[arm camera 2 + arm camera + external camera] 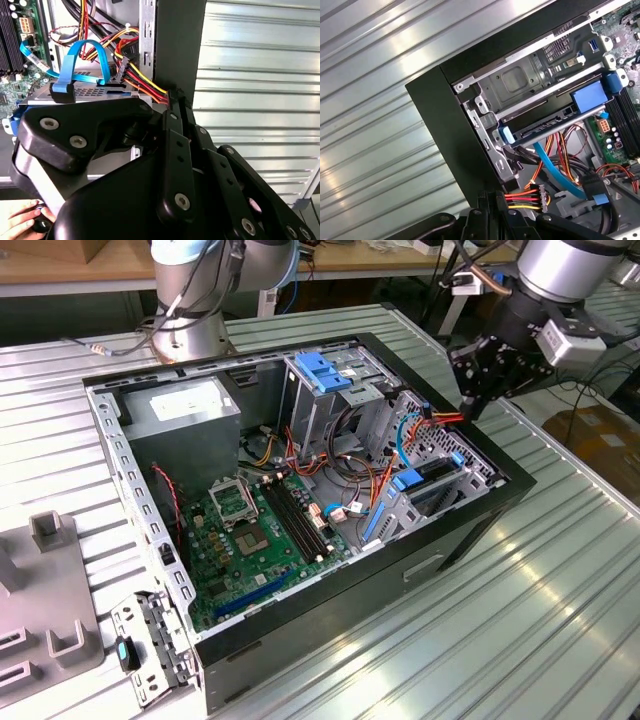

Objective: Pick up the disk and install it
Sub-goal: 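Insert the first disk wire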

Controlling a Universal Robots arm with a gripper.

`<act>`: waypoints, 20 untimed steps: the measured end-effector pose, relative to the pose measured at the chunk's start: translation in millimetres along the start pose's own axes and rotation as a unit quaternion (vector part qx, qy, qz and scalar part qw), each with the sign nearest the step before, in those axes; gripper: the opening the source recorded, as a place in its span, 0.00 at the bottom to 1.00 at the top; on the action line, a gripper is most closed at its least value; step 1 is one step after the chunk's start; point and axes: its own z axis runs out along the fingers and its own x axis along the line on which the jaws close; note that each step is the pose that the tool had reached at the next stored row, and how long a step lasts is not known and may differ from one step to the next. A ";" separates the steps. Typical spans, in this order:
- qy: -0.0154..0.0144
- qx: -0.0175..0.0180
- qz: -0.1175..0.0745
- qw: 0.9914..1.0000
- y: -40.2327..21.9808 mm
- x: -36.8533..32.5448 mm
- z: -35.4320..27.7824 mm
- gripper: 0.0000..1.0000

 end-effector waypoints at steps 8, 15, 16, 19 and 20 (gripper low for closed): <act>0.001 -0.001 0.009 1.000 2.9 -6.0 -1.6 0.16; 0.004 -0.003 0.036 0.999 2.6 -5.7 -5.8 0.16; 0.004 -0.004 0.044 0.999 2.6 -5.7 -5.8 0.16; 0.006 -0.006 0.059 0.998 2.5 -5.7 -5.8 0.16; 0.007 -0.007 0.064 0.998 2.5 -5.7 -5.8 0.16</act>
